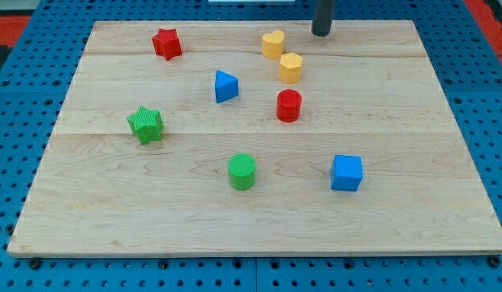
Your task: Push red star closer to blue triangle
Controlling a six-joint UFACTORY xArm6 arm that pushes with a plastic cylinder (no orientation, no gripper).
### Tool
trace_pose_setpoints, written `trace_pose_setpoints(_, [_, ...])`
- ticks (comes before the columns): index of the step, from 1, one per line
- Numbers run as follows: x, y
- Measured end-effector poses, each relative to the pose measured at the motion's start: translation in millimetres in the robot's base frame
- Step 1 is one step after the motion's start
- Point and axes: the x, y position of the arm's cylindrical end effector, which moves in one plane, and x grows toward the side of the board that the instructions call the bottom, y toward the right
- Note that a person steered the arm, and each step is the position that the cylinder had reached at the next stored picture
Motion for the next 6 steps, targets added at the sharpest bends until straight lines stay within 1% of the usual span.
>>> trace_pose_setpoints(1, [-7, -80])
trace_pose_setpoints(2, [-21, -124])
trace_pose_setpoints(3, [-7, -192])
trace_pose_setpoints(4, [-23, -277])
trace_pose_setpoints(5, [43, -253])
trace_pose_setpoints(6, [65, -117])
